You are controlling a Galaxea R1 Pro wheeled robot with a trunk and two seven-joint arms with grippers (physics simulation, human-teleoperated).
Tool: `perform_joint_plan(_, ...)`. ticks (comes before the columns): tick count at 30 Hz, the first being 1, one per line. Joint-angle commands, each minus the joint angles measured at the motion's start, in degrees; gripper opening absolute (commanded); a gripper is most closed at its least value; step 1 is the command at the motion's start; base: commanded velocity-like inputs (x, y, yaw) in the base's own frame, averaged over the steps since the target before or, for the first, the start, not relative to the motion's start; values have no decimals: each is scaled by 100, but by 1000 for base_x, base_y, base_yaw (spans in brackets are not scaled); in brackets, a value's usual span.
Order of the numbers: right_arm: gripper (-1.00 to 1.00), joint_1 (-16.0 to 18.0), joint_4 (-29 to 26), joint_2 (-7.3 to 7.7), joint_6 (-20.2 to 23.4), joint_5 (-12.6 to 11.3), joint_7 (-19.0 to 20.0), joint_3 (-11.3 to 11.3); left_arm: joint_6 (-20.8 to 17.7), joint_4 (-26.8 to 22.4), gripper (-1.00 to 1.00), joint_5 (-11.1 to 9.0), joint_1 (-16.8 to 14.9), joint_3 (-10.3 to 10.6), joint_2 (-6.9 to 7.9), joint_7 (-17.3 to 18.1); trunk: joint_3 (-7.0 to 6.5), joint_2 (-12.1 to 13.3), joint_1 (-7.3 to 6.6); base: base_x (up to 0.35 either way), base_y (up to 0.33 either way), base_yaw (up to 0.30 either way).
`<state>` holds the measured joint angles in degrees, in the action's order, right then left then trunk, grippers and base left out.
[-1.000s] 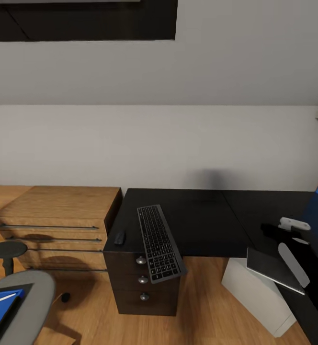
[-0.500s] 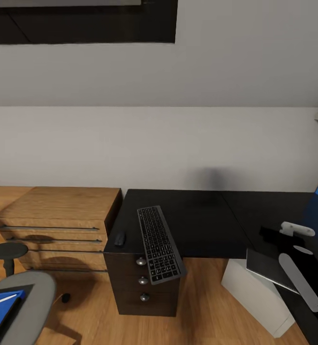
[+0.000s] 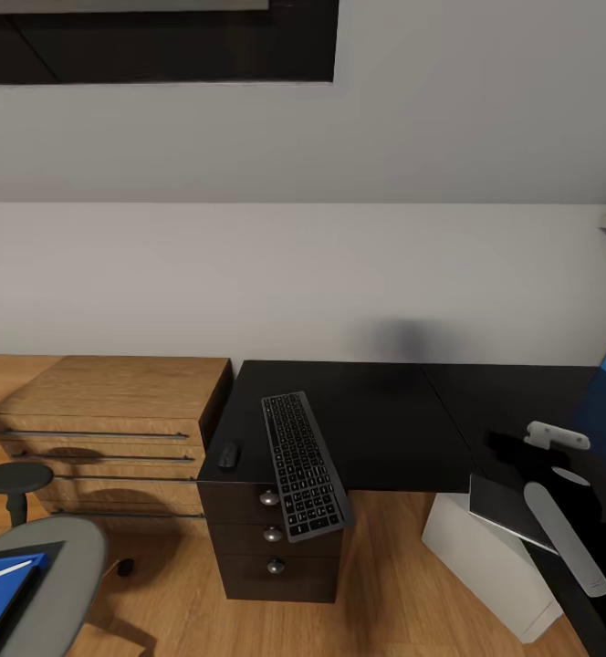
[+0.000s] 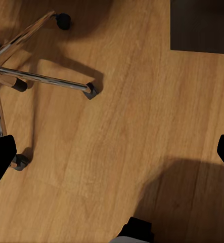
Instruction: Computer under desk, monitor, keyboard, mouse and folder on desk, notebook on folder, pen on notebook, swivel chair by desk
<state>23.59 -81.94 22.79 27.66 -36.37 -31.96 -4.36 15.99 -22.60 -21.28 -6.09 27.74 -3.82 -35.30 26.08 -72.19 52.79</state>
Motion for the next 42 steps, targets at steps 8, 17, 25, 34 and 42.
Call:
perform_joint_plan(8,100,-35,-154,-162,11,-41,-62,-12,36,2,100,-61,-6,47,4,-30,6,-4,0,-53,42,-52)
perform_joint_plan(17,100,-39,-148,-326,3,-37,-146,-12,36,2,100,-61,-6,47,4,-30,6,-4,0,-255,204,-189)
perform_joint_plan(25,100,-39,-144,-411,-3,-37,-185,-12,36,2,100,-61,-6,47,4,-30,9,-4,0,-262,218,-166)
perform_joint_plan(34,100,-39,-117,-418,-99,-32,-188,-5,37,-7,100,-48,-6,61,-3,-30,10,-4,0,-118,97,-14)
perform_joint_plan(42,100,-45,-122,-421,-203,-401,-172,74,-133,-731,100,-45,-6,64,-22,-12,10,-4,0,0,0,0)
